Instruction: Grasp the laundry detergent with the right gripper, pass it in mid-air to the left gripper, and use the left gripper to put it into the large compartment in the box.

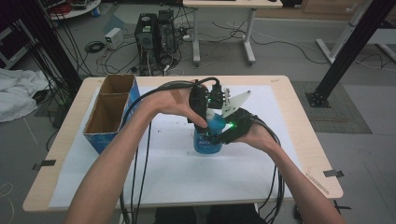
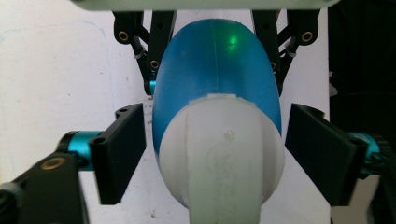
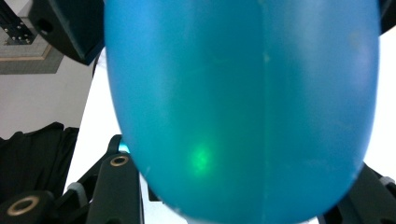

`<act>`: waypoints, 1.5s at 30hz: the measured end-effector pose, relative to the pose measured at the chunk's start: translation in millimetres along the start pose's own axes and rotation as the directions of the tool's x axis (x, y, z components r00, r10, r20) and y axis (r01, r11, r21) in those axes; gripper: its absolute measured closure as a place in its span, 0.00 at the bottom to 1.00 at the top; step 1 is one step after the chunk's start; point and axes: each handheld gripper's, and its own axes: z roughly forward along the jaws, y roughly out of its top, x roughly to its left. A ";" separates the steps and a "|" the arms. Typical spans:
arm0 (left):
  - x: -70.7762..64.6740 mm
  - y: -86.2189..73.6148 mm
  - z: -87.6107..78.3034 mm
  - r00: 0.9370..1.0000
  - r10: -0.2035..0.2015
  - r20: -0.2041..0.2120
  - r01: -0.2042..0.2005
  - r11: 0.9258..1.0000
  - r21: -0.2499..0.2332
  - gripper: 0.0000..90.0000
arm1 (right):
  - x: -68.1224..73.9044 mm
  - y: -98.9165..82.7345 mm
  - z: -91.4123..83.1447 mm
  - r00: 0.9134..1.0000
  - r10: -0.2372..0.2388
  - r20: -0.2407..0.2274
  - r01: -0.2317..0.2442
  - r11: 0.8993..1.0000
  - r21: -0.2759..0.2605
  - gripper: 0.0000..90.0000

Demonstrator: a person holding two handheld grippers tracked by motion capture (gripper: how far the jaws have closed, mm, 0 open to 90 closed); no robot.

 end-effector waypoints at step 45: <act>-1.7 -1.1 5.3 1.000 -0.001 -0.011 0.001 1.000 0.014 0.43 | 1.9 0.7 4.7 1.000 0.007 0.006 -0.007 1.000 0.011 0.51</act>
